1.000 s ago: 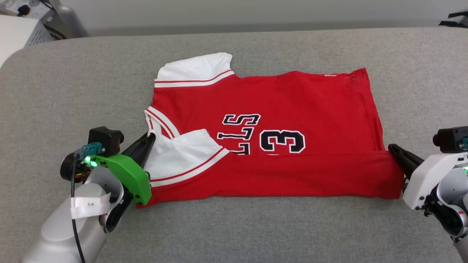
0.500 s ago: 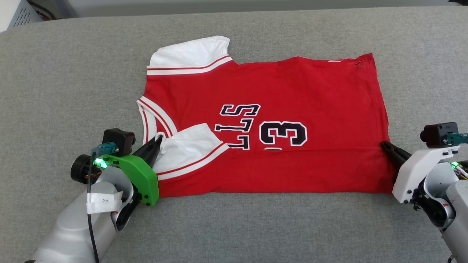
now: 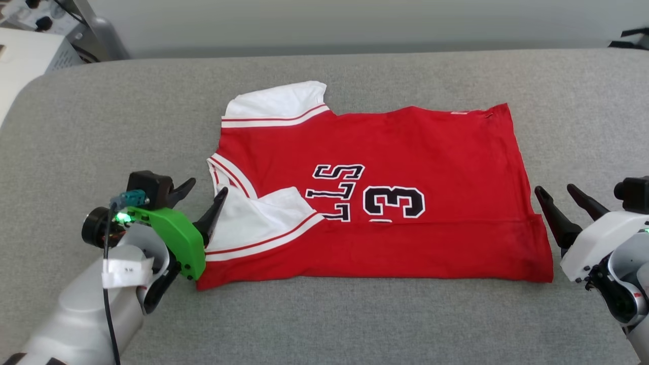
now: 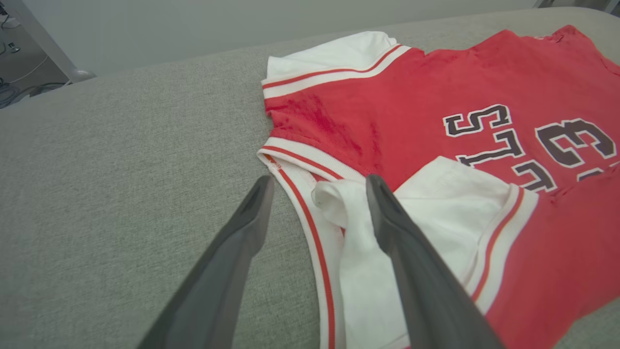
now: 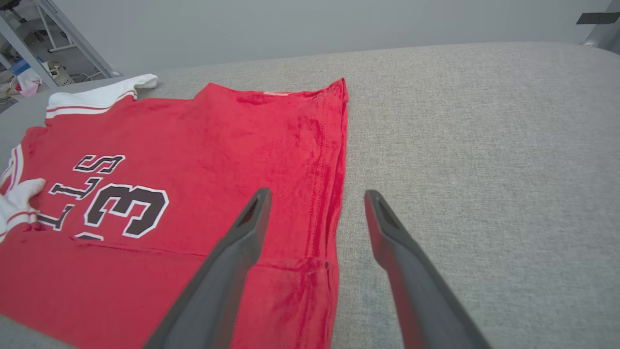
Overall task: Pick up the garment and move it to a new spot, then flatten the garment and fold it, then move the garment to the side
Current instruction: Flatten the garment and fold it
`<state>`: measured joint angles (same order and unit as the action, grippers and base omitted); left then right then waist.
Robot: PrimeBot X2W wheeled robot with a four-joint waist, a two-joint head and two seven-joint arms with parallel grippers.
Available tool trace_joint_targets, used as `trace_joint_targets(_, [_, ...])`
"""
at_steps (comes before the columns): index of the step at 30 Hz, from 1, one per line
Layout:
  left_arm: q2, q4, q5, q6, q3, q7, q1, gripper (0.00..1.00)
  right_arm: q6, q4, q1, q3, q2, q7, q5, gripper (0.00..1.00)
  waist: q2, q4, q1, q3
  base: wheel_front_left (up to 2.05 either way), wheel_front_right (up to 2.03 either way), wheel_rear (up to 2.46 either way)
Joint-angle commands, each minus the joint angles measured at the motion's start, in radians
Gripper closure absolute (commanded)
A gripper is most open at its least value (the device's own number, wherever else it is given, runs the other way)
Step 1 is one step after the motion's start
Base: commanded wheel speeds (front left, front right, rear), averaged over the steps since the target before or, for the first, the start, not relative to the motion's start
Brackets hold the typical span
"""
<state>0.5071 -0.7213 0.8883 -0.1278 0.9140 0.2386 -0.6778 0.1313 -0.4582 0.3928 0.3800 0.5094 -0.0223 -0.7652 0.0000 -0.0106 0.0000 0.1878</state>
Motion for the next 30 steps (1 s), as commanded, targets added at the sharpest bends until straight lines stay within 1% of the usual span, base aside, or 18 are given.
trace_joint_targets(1, [0.018, 0.019, 0.027, -0.003, 0.010, -0.026, -0.029, 0.00, -0.001, 0.019, -0.025, -0.011, 0.003, -0.011, 0.013, 0.00, 0.0000, 0.010, 0.0000, -0.033, 0.00, 0.00, 0.00])
trace_joint_targets(5, [0.068, 0.083, 0.076, -0.003, 0.041, -0.130, -0.062, 0.00, -0.001, 0.072, -0.068, -0.044, -0.010, -0.013, 0.043, 0.00, 0.0000, 0.012, 0.0000, -0.059, 0.00, 0.00, 0.00])
trace_joint_targets(7, [0.093, 0.122, 0.114, -0.003, 0.058, -0.210, -0.081, 0.00, -0.001, 0.098, -0.088, -0.058, -0.021, -0.004, 0.058, 0.00, 0.0000, 0.011, 0.0000, -0.065, 0.00, 0.00, 0.00])
trace_joint_targets(10, [0.125, 0.176, 0.184, -0.003, 0.078, -0.351, -0.110, 0.00, -0.001, 0.131, -0.112, -0.078, -0.040, 0.016, 0.081, 0.00, 0.0000, 0.007, 0.0000, -0.074, 0.00, 0.00, 0.00])
trace_joint_targets(16, [0.165, 0.240, 0.288, -0.003, 0.139, -0.646, -0.150, 0.00, -0.001, 0.172, -0.145, -0.111, -0.069, 0.052, 0.113, 0.00, 0.0000, -0.002, 0.0000, -0.079, 0.00, 0.00, 0.00])
trace_joint_targets(18, [0.174, 0.246, 0.304, -0.003, 0.157, -0.714, -0.158, 0.00, -0.001, 0.183, -0.151, -0.120, -0.077, 0.063, 0.121, 0.00, 0.0000, -0.007, 0.0000, -0.078, 0.00, 0.00, 0.00])
trace_joint_targets(22, [0.175, 0.238, 0.331, -0.003, 0.188, -0.808, -0.155, 0.00, -0.001, 0.200, -0.155, -0.135, -0.089, 0.085, 0.131, 0.00, 0.0000, -0.020, 0.0000, -0.070, 0.00, 0.00, 0.00])
trace_joint_targets(24, [0.169, 0.224, 0.347, -0.003, 0.193, -0.832, -0.148, 0.00, -0.001, 0.205, -0.156, -0.144, -0.093, 0.092, 0.135, 0.00, 0.0000, -0.025, 0.0000, -0.064, 0.00, 0.00, 0.00])
trace_joint_targets(30, [0.156, 0.161, 0.333, -0.003, 0.232, -0.867, -0.131, 0.00, -0.001, 0.213, -0.155, -0.159, -0.105, 0.109, 0.141, 0.00, 0.0000, -0.039, 0.0000, -0.040, 0.00, 0.00, 0.00])
